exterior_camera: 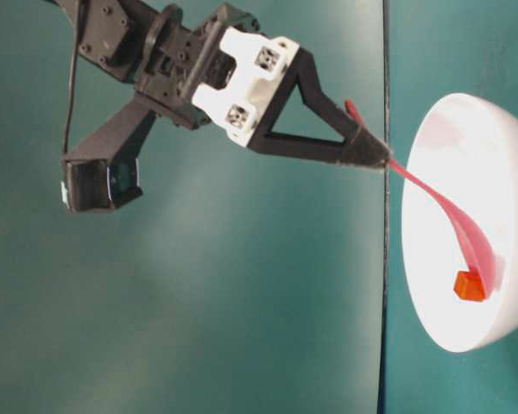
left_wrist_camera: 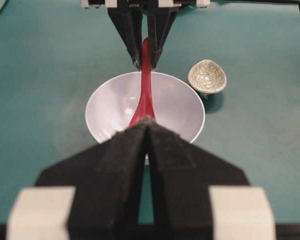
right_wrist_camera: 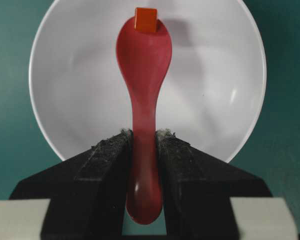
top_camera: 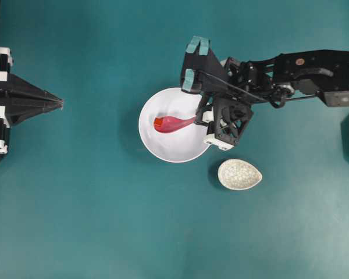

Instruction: Grip the spoon and scoop the red block from the bowl with right arm.

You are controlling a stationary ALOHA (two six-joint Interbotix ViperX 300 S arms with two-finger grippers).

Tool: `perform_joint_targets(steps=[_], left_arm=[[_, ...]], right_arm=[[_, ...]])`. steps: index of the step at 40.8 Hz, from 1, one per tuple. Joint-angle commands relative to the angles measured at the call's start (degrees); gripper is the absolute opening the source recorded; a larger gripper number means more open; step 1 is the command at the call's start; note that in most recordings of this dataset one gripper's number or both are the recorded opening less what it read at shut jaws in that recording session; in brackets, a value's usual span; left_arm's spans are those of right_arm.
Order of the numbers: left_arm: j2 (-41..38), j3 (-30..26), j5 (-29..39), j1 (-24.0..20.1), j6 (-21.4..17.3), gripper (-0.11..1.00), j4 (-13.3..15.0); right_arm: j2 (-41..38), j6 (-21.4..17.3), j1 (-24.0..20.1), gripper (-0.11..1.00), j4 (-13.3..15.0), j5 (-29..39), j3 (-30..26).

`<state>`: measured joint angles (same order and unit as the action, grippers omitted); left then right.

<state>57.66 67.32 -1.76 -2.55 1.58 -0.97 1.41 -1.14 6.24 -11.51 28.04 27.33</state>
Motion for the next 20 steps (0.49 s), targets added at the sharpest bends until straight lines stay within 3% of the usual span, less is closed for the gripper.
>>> perform_joint_targets(steps=[1, 20], left_arm=[[-0.2, -1.1, -0.3, -0.2, 0.0, 0.00, 0.1], [-0.2, -1.1, -0.3, -0.2, 0.0, 0.00, 0.1]], right_arm=[[2.4, -0.2, -0.4, 0.25, -0.2, -1.6, 0.1], [11.4, -0.2, -3.4, 0.25, -0.2, -17.7, 14.5]])
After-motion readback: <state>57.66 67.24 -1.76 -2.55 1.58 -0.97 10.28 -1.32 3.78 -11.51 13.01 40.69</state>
